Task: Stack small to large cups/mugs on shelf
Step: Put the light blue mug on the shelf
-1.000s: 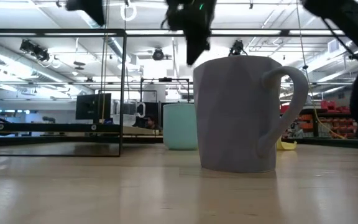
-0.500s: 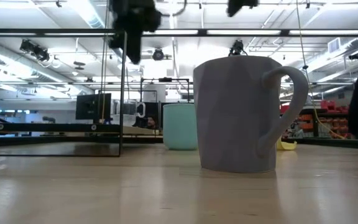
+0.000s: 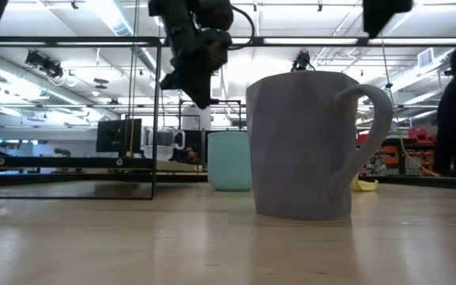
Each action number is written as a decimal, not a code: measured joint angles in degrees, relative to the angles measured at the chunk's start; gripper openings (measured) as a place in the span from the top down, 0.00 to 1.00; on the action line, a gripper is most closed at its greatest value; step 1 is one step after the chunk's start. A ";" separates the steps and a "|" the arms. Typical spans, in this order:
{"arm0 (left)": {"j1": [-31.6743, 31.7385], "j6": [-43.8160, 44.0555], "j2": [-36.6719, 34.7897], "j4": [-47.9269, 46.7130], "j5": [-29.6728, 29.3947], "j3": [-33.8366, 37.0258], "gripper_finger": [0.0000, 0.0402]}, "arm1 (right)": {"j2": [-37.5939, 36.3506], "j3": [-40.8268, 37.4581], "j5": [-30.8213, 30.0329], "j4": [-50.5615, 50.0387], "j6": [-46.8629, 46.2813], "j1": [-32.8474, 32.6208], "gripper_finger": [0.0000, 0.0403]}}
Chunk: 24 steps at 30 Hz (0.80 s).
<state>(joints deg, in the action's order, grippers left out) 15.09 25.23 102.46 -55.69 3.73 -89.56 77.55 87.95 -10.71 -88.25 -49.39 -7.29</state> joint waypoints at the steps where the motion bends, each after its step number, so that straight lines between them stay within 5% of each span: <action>1: -0.16 0.07 0.58 0.57 0.00 -0.02 0.83 | -0.66 -1.50 -0.02 0.26 -0.99 -0.66 0.68; 24: -1.44 4.14 7.65 4.13 0.65 -0.02 0.85 | -2.66 -12.38 -0.01 10.99 -4.47 -3.78 0.68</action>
<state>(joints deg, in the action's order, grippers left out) 13.65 29.36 110.11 -51.56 4.38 -89.58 74.89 75.57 -10.72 -77.26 -53.87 -11.07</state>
